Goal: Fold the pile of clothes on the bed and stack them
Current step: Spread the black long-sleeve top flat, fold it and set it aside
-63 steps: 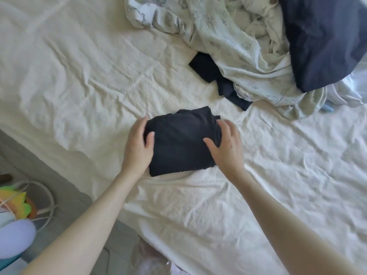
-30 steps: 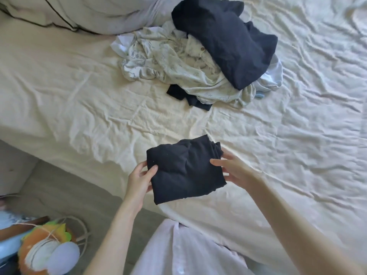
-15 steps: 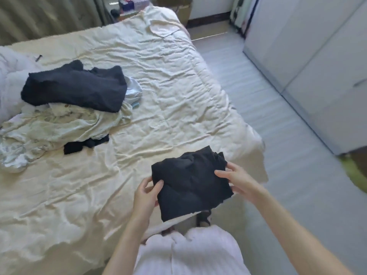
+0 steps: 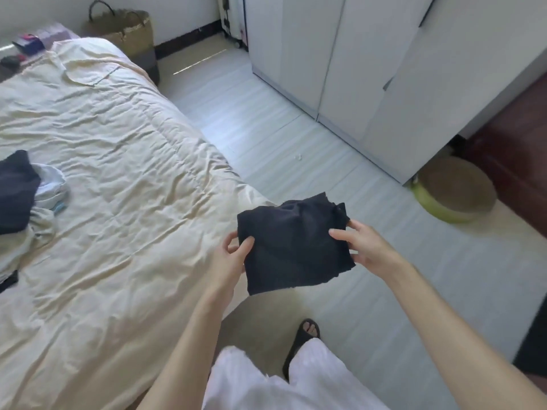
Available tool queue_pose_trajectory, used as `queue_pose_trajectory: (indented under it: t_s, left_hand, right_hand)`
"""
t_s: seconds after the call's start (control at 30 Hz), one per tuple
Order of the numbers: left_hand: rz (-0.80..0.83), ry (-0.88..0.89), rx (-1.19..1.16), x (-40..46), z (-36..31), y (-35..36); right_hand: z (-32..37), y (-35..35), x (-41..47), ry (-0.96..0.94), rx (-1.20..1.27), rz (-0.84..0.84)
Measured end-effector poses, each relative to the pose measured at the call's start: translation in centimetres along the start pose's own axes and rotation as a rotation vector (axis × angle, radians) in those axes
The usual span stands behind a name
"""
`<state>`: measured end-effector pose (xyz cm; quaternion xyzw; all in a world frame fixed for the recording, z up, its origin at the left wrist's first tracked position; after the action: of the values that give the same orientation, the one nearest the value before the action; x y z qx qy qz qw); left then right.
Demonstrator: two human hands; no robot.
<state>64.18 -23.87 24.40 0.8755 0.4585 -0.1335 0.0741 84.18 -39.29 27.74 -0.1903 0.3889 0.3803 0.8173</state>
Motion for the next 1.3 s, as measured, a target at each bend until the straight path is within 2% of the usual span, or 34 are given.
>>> queue_pose_trajectory:
  t_s: [0.13,0.27,0.63,0.8,0.97,1.3]
  left_hand:
    - [0.041,-0.024,0.01,1.3,-0.2,8.5]
    - [0.047,-0.033,0.023,5.0,-1.7,14.1]
    - [-0.114,-0.055,-0.069,22.8,-5.0,23.3]
    - [-0.21,-0.051,-0.108,29.0,-7.7,26.6]
    - [-0.365,-0.036,-0.18,33.9,-10.3,26.1]
    - [-0.874,0.011,-0.351,40.6,-12.3,22.9]
  right_hand:
    - [1.8,-8.3,1.0,0.036,0.0,-0.044]
    - [5.2,-13.5,3.7,0.057,-0.009,-0.051]
    - [20.5,-20.3,18.7,0.03,-0.073,-0.012]
    - [28.9,-22.4,24.3,0.038,-0.217,0.055]
    - [37.4,-20.3,30.2,0.022,-0.337,0.184]
    - [49.5,-7.2,40.9,-0.025,-0.716,0.446]
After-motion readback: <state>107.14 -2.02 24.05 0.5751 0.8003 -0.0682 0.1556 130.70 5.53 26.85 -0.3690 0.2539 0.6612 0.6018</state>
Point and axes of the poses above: each hand's wrist, its own x-axis towards the middle knuckle, its own y-axis out of the palm, z = x × y, the point moved 1 cm from there along x, towards the middle knuckle, and after that the axes turned 12 degrees about y, right-handed, at the moved point
